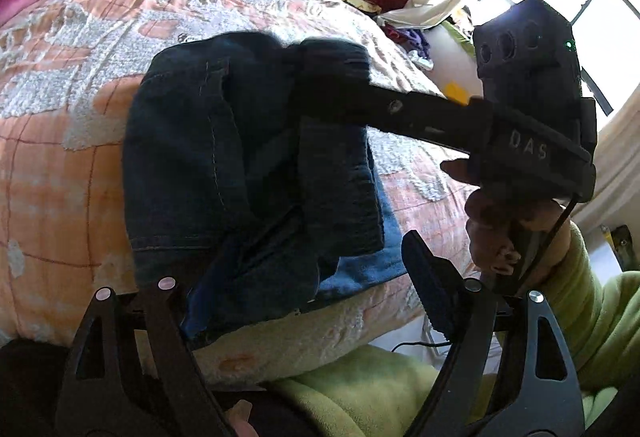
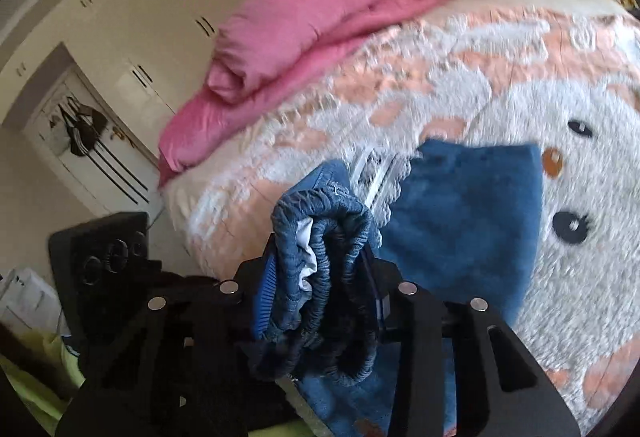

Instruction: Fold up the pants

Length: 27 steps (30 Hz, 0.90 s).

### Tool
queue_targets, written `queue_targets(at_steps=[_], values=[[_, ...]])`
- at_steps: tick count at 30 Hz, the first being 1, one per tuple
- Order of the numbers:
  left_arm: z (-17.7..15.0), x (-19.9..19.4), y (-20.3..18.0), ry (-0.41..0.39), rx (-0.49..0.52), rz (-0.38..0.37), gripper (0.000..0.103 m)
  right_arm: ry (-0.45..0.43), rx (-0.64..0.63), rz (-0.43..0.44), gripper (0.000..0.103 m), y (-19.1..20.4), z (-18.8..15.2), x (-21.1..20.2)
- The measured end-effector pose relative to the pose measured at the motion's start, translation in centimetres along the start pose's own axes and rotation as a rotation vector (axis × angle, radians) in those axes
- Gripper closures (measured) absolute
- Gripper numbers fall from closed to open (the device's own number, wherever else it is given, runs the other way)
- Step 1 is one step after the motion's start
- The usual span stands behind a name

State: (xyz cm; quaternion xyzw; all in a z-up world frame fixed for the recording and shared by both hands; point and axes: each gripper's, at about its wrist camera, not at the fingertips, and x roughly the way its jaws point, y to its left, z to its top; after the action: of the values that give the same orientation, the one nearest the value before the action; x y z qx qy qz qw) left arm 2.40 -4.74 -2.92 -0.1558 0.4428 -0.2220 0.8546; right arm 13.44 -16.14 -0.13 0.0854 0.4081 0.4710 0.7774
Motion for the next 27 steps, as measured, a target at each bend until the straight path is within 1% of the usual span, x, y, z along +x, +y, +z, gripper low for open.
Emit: queue_targets(at_steps=[1,2,3,6,7,8,9,12,14,19,22,25,26,27], values=[[0.0,0.1,0.0,0.0,0.002,-0.005,0.027,-0.001,0.006,-0.024,0.068,-0.4,0.0,0.0],[0.0,0.1,0.0,0.001,0.002,-0.006,0.027,0.011,0.037,-0.072,0.067,-1.5,-0.2,0.2],[0.0,0.2,0.0,0.003,0.003,-0.007,0.027,0.023,0.066,-0.087,0.067,-2.4,-0.4,0.2],[-0.1,0.4,-0.1,0.009,0.006,-0.009,0.027,0.047,0.123,-0.126,0.06,-4.2,-1.3,0.7],[-0.1,0.4,-0.1,0.009,0.006,-0.008,0.027,0.045,0.128,-0.126,0.055,-4.3,-1.5,0.7],[0.0,0.3,0.0,0.008,0.005,-0.008,0.027,0.041,0.132,-0.13,0.051,-4.3,-1.5,0.6],[0.0,0.2,-0.1,0.006,0.005,-0.008,0.027,0.038,0.128,-0.136,0.049,-4.2,-1.5,0.4],[0.1,-0.2,-0.1,-0.002,0.007,-0.003,0.025,0.017,0.095,-0.165,0.04,-3.3,-1.2,-0.4],[0.1,-0.5,-0.2,-0.011,0.009,0.002,0.024,-0.009,0.076,-0.189,0.03,-2.9,-0.9,-1.5],[0.3,-1.4,-0.4,-0.037,0.014,0.022,0.021,-0.058,0.064,-0.237,0.019,-2.8,-0.5,-3.4],[0.5,-1.8,-0.5,-0.051,0.021,0.034,0.018,-0.073,0.061,-0.257,0.015,-2.8,-0.5,-4.4],[0.5,-2.4,-0.6,-0.066,0.026,0.044,0.017,-0.086,0.055,-0.272,0.014,-2.6,-0.4,-5.1],[0.5,-2.6,-0.6,-0.071,0.028,0.049,0.017,-0.088,0.05,-0.28,0.011,-2.4,-0.4,-5.4],[0.4,-2.8,-0.7,-0.074,0.029,0.052,0.016,-0.091,0.045,-0.285,0.01,-2.3,-0.5,-5.6]])
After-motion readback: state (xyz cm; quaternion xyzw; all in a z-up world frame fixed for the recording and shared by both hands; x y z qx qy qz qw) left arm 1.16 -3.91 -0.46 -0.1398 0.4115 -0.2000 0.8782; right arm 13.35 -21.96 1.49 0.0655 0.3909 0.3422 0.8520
